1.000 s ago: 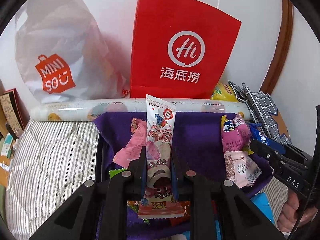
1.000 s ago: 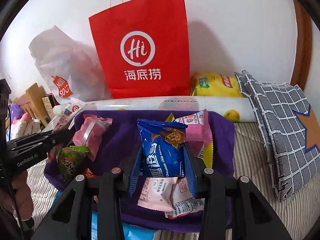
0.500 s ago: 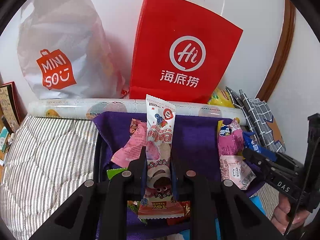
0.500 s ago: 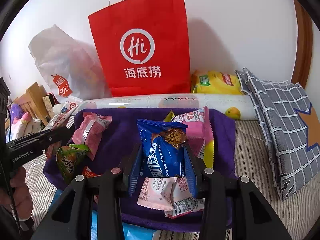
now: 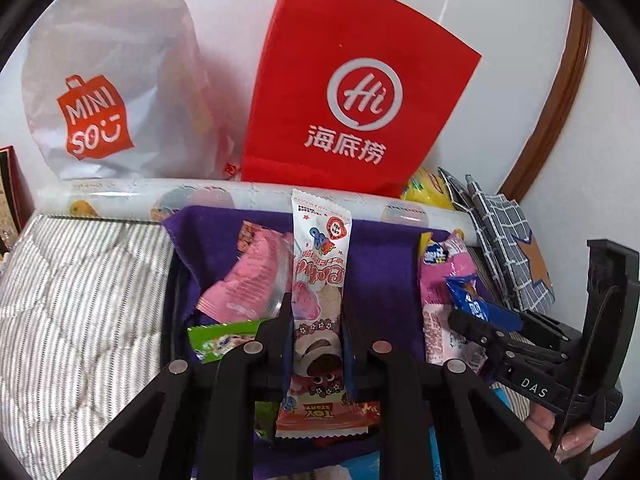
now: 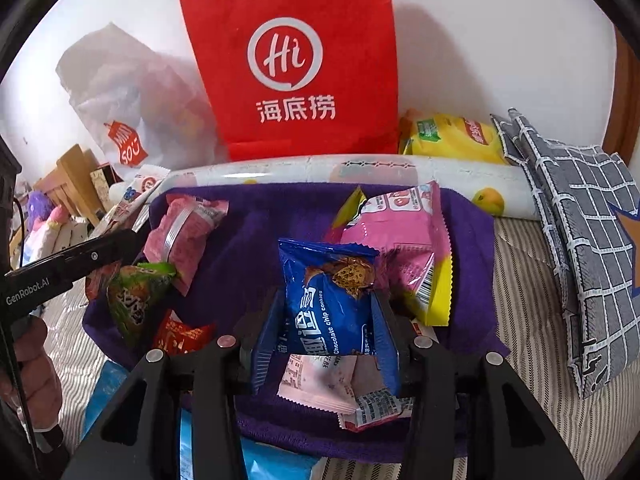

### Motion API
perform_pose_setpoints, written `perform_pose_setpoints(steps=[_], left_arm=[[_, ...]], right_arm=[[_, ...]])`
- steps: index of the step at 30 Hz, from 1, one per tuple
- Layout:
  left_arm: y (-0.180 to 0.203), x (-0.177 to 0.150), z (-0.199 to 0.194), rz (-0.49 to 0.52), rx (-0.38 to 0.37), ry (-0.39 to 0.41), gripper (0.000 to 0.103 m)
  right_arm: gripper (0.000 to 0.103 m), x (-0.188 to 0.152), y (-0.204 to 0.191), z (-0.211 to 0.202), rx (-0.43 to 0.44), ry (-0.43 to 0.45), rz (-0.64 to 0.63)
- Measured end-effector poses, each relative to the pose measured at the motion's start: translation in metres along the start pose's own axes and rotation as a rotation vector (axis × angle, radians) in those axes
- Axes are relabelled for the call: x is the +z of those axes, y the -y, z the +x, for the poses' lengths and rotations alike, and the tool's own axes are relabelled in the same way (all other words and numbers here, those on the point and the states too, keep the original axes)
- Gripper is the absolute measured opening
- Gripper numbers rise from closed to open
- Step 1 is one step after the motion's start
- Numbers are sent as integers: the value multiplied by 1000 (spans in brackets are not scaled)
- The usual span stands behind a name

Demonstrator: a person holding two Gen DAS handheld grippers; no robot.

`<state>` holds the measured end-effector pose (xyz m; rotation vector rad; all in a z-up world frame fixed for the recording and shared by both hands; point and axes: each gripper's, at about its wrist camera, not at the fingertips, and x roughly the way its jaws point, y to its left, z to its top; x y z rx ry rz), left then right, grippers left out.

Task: Organize snacks
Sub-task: 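Lower both packets onto the towel and open both tools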

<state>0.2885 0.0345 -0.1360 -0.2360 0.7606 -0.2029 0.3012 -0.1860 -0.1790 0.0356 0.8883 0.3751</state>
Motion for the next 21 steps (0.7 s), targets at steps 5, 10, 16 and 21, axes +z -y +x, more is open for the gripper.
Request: perform_pose_setpoints(steps=[5, 10, 16, 21], left_arm=[[6, -3, 9, 13, -7, -33, 19], [7, -7, 17, 5, -20, -68, 19], [9, -13, 28, 5, -6, -103, 19], [11, -14, 26, 19, 0, -88, 20]], right_arm=[[46, 1, 1, -6, 11, 22, 6], [49, 3, 7, -14, 11, 47, 30], [49, 5, 18, -17, 12, 57, 81], [49, 5, 20, -18, 14, 59, 94]])
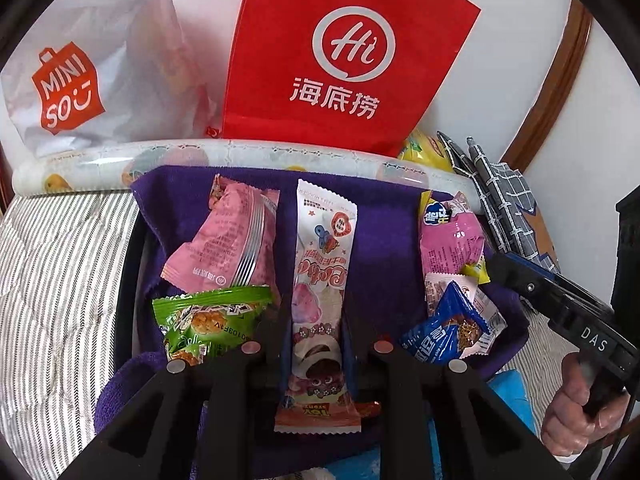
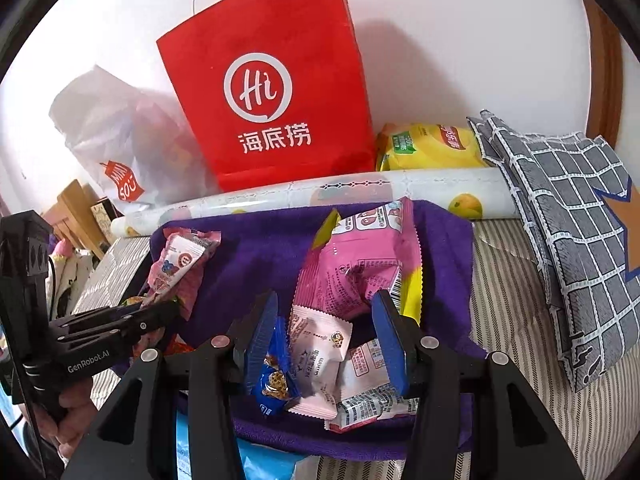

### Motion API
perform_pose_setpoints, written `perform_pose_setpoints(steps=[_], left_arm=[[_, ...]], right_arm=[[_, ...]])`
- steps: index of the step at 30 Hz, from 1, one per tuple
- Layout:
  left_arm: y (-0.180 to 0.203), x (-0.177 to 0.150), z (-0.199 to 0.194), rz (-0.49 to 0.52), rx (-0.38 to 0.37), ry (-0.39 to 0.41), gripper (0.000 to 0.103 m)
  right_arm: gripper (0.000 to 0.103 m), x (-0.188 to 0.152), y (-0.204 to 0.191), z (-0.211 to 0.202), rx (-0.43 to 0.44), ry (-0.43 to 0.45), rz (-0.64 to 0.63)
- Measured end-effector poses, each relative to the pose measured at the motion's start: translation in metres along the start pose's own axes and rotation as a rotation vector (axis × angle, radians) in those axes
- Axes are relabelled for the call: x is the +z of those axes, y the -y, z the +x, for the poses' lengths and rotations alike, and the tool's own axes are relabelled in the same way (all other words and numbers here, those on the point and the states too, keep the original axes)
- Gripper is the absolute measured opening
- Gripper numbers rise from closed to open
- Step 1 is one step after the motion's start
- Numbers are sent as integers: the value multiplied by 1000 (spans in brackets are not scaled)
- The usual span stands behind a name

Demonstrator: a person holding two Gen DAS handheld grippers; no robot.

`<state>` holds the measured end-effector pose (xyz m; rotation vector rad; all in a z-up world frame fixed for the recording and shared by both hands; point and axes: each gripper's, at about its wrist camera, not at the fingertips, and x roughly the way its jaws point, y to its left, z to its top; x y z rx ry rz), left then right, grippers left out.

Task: Organize snacks
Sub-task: 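Lower both packets onto the towel and open both tools, then pull both tools back from the towel toward the yellow chip bag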

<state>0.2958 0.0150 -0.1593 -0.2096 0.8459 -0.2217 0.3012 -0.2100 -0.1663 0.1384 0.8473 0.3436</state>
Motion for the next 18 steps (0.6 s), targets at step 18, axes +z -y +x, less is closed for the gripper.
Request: perform_pose_setpoints(steps=[18], left_arm=[[-5, 6, -20, -37, -30, 63, 49]], right_arm=[[52, 0, -3, -4, -10, 17, -15]])
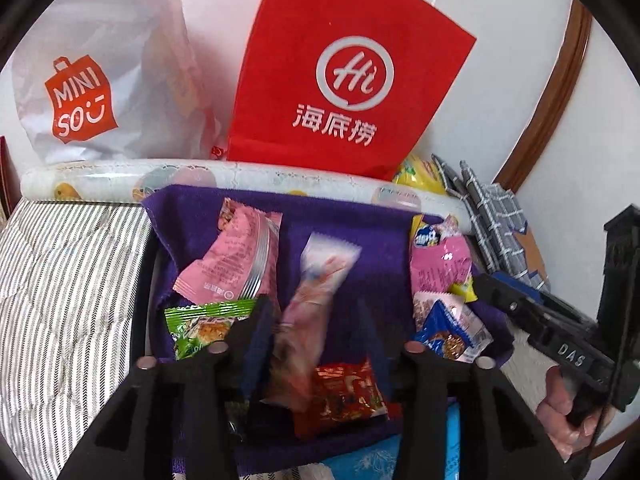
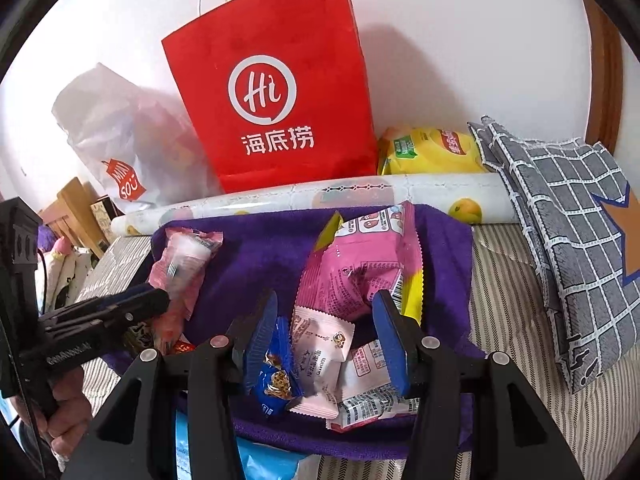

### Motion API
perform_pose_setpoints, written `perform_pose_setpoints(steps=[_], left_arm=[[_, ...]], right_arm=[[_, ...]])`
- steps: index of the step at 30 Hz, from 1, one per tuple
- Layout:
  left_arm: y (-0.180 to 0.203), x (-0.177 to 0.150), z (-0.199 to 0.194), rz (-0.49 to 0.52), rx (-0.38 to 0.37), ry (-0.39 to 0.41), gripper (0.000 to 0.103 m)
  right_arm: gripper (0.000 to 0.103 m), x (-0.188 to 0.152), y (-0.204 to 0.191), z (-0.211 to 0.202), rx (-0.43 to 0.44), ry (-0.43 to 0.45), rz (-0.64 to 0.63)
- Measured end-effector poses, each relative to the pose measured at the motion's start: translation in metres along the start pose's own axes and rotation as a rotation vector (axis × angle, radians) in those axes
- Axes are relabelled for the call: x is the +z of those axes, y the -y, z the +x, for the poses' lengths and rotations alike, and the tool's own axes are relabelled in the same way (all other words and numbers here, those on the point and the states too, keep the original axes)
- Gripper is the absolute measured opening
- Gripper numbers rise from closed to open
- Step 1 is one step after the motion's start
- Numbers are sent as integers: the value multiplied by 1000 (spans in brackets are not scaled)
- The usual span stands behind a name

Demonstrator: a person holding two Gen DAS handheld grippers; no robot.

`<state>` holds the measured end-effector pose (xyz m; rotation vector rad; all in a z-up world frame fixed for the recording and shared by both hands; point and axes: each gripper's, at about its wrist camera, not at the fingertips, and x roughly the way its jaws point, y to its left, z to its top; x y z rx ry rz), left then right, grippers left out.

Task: Organize snacks
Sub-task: 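Pull both tools back from the towel toward the yellow chip bag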

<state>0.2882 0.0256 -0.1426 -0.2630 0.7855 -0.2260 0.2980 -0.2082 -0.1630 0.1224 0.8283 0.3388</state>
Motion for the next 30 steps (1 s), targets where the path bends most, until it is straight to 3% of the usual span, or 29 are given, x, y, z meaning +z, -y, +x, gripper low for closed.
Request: perform_pose_setpoints(steps=[10, 16, 20, 26, 30], left_arm=[[1, 6, -15, -1, 1, 48, 50], [8, 7, -28, 19, -4, 71, 50], [15, 7, -41, 48, 18, 60, 50], [9, -20, -73, 47, -21, 52, 50], [5, -36, -96, 63, 20, 46, 50]], right_arm=[[59, 3, -6, -11, -9, 15, -20], [59, -2, -12, -48, -64, 41, -15], [59, -16, -18, -73, -114, 14, -25], [59, -50, -27, -110, -165, -8, -39], [59, -69, -30, -128, -157, -12, -6]])
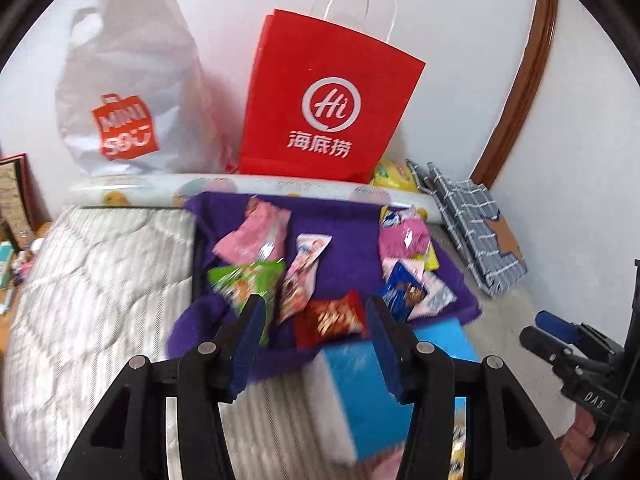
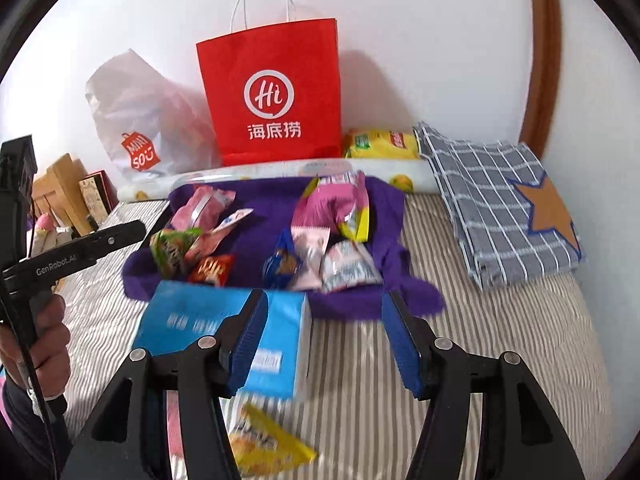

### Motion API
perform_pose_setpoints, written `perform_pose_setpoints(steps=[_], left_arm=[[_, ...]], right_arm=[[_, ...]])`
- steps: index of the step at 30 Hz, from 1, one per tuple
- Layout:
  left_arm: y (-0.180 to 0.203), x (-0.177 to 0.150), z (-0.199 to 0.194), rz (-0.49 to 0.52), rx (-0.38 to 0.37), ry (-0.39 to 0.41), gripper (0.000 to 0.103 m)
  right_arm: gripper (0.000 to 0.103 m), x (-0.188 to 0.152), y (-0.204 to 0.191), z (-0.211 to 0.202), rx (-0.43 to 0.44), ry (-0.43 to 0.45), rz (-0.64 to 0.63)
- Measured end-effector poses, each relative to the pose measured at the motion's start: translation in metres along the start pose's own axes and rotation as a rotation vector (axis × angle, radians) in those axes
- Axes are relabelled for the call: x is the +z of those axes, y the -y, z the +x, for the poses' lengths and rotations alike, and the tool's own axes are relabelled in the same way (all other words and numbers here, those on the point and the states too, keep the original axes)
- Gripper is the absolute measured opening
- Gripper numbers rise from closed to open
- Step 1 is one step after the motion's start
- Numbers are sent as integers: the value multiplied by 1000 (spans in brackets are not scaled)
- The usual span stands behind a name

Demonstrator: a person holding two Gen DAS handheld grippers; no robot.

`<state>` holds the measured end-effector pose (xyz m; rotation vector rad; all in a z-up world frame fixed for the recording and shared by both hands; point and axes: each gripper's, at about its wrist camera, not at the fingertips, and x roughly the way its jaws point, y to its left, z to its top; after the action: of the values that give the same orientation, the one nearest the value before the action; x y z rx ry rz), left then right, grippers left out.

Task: Organize snacks
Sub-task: 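Pull both tools back from the towel toward the yellow chip bag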

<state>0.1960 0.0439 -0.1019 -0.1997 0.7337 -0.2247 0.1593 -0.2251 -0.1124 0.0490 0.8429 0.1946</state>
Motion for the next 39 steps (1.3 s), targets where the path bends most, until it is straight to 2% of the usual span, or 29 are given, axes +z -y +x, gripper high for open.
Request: perform_pose_setpoints(steps=[10, 18, 28, 39], left_arm=[[0, -37, -52, 33, 57, 6, 50], [5, -62, -78, 51, 104, -7, 50], [-3, -81, -95, 23, 120, -29, 50], [-8, -86, -104, 22, 119, -26, 50]], right_arm=[[59, -33, -6, -27, 46, -8, 83], [59, -47, -9, -52, 38, 10, 99], [59, -62, -13, -65, 44, 11, 103], [60, -70, -26, -68, 52, 16, 94]])
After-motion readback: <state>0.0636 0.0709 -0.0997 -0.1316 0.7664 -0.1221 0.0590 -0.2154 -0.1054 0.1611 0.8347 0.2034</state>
